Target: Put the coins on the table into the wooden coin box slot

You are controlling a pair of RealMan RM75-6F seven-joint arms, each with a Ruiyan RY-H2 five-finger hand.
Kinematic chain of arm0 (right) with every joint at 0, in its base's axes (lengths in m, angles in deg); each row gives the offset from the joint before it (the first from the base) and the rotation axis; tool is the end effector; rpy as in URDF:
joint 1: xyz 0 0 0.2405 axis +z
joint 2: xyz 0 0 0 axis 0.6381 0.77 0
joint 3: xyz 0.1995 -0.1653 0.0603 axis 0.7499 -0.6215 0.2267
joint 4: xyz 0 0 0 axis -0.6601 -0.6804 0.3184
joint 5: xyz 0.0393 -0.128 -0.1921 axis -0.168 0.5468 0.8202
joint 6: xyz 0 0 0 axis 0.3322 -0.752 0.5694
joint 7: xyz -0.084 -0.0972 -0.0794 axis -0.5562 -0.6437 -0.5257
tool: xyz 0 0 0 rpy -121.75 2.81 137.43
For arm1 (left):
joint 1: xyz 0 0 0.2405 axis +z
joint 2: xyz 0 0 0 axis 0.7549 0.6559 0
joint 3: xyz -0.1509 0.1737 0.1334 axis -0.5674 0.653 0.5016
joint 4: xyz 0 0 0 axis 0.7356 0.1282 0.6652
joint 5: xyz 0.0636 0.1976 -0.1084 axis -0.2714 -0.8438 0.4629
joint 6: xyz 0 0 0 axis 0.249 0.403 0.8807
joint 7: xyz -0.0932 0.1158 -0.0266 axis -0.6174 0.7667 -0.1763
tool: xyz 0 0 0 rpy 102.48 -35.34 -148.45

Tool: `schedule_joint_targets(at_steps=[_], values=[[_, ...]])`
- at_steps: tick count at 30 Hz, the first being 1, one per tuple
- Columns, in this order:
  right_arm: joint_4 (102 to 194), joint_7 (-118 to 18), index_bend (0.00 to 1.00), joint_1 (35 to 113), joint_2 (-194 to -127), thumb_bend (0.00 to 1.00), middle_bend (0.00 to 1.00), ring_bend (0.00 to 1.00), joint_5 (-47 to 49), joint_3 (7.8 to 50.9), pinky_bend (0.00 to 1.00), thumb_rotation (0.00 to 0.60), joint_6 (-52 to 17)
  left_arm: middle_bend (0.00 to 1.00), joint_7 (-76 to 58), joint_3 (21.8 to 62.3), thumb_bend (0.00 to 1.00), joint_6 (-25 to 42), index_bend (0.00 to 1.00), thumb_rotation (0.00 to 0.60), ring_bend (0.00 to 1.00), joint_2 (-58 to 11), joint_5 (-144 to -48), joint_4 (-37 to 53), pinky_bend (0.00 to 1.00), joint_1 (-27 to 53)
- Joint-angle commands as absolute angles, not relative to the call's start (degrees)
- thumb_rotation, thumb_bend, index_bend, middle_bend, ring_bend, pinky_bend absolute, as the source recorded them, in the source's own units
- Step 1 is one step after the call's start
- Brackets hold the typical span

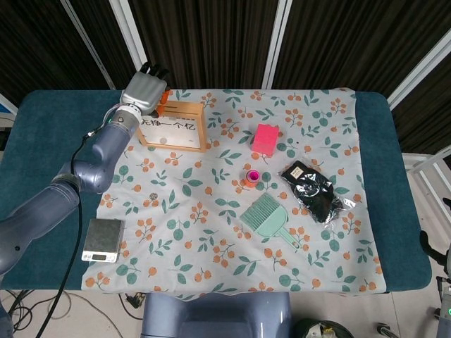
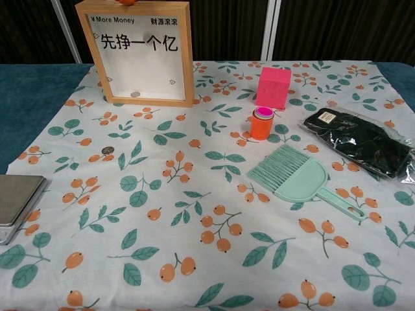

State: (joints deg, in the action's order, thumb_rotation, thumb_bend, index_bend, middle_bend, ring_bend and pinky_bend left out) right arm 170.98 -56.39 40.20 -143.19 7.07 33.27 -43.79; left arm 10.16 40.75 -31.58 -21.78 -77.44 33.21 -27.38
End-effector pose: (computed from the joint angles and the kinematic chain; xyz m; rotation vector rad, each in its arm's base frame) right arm -0.3436 -0.1983 0.1771 0.9304 -0.9065 0.8822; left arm -0.0571 0.5824 0.0908 -1.8083 -0.6198 -0.6426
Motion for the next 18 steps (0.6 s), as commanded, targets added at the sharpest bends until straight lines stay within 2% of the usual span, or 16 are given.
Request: schedule_joint_targets(at_steps=[1,10,14,18], values=[[170.94,-56.44,0.21,40.24,-143.18,0.39,0.05,0.01,7.06,33.27,0.0,0.6,-43.75,0.09,10.39,40.92,0.35,-31.44,0.53,0.6,0.0,-21.78,-77.31,33.15,0.0,-27.49],[170.91,-56.41,0.21,40.21,-143.22,0.39,0.05,0.01,7.11,33.32,0.0,0.6,-43.9,0.09,10.17,40.56,0.35,-30.18,0.52,0.6,0.0,-21.46,-77.43,32.3,0.0,-27.75],[171.02,-56.5,0.21,40.22,-143.21,0.39,0.05,0.01,6.89,33.35,0.0,0.6,-43.79,0.09,8.32,38.54,0.35,-23.91,0.53,0.6,0.0,-19.49,-80.11,28.39,0.0,-26.53],[170.88,-56.36,0.21,40.24,-143.21,0.39,0.05,0.01,6.85,33.44,0.0,0.6,-43.79,0.09,3.98,36.41,0.34,-11.83,0.52,0.6,0.0,-15.95,-85.99,19.7,0.0,-22.08]])
